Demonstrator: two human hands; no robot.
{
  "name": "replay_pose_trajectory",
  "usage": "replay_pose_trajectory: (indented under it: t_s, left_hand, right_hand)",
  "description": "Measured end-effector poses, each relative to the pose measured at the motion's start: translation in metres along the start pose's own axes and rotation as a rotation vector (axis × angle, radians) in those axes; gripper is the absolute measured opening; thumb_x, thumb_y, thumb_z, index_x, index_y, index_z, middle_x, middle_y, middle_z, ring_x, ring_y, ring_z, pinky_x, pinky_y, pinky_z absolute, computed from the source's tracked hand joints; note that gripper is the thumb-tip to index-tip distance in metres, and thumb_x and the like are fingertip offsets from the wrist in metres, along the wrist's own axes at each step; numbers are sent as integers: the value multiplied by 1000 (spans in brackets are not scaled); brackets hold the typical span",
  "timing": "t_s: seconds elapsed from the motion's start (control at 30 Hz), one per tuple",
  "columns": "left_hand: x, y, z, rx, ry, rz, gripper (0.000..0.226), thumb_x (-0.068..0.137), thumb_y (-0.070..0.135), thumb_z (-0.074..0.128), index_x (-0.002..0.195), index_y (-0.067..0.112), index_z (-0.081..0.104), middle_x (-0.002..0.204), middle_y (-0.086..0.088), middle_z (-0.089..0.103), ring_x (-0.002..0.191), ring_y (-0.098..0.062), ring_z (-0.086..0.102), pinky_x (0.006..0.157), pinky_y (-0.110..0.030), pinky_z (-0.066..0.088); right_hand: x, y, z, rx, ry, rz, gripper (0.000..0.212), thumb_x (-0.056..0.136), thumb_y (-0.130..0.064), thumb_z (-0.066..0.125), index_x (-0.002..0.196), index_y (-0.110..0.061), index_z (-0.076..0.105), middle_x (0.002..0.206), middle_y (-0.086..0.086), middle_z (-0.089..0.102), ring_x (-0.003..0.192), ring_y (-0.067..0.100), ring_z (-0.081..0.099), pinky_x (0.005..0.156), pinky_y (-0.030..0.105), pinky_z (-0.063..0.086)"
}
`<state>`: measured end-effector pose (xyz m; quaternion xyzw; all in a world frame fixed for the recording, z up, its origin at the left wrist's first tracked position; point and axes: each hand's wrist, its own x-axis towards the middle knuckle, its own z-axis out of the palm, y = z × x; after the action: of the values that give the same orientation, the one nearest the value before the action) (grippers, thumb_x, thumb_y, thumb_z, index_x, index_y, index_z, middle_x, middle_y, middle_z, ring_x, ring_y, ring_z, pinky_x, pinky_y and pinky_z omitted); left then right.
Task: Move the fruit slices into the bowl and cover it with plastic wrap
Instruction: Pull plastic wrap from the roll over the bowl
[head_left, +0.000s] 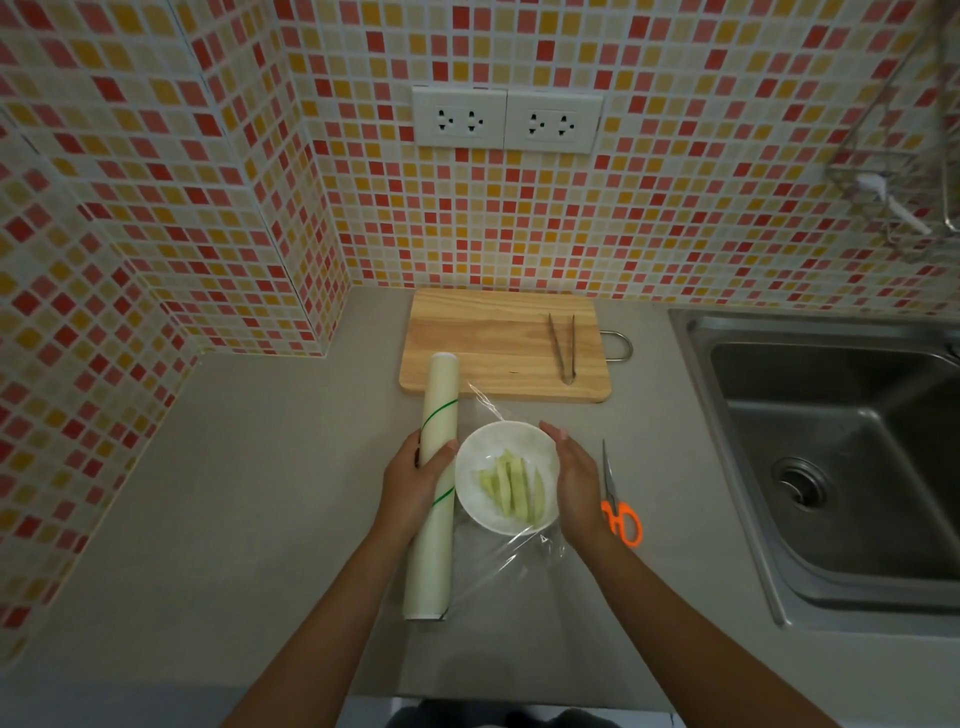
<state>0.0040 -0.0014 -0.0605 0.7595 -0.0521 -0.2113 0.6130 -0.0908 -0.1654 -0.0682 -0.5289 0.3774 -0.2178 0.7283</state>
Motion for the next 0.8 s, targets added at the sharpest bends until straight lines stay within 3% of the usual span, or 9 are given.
replay_pose_trajectory:
  t_s: [0.1, 0.2, 0.27, 0.4, 0.53, 0.67, 0.8]
  left_hand:
    - [0, 1, 0, 17, 3, 13, 19, 87, 33, 65, 104, 24, 64, 93, 6, 70, 83, -12, 66, 72, -28, 53]
    - [0, 2, 0, 43, -4, 32, 15, 87, 34, 64, 99, 25, 65, 91, 7, 70, 79, -6, 65, 66, -22, 50]
    - [1, 2, -2, 44, -11, 20, 17, 87, 35, 64, 99, 24, 66, 91, 3, 71, 79, -10, 66, 67, -25, 51]
    - [5, 0, -4, 42, -35, -1, 22, 90, 30, 61, 110, 21, 64, 98, 1, 69, 84, -10, 65, 67, -23, 49]
    - [8, -1, -1, 20, -35, -56, 30, 94, 28, 54, 120, 13, 57, 109, -5, 65, 95, -19, 61, 80, -31, 44]
    - [4, -1, -3, 84, -31, -11, 13, 85, 41, 67, 89, 31, 60, 88, 10, 67, 74, 1, 63, 59, -17, 45]
    - [5, -3, -10, 98, -21, -25, 24, 83, 39, 70, 101, 27, 61, 94, 8, 66, 82, -2, 62, 62, -19, 44]
  right_hand:
    - [0, 1, 0, 1, -14, -17, 32, 102, -21, 41, 109, -7, 69, 100, 4, 70, 96, 21, 64, 86, 33, 51]
    - [0, 3, -1, -24, -22, -36, 33, 102, -22, 39, 104, -9, 69, 98, 4, 70, 93, 20, 64, 83, 31, 51]
    - [1, 3, -1, -71, -34, -65, 32, 103, -22, 37, 103, -13, 69, 99, 3, 70, 91, 17, 65, 79, 24, 52]
    - [0, 1, -2, -134, -39, -106, 32, 103, -19, 38, 97, -17, 69, 93, -1, 70, 86, 10, 65, 71, 14, 53]
    - [1, 3, -2, -156, -20, -127, 32, 102, -15, 39, 97, -16, 70, 92, -2, 71, 84, 7, 65, 69, 11, 51]
    - [3, 7, -3, -180, -9, -127, 32, 102, -15, 39, 100, -13, 71, 97, 4, 71, 91, 16, 65, 80, 26, 53]
    - [2, 8, -4, -182, -4, -120, 33, 102, -15, 38, 103, -6, 70, 103, 12, 70, 97, 24, 64, 87, 38, 51]
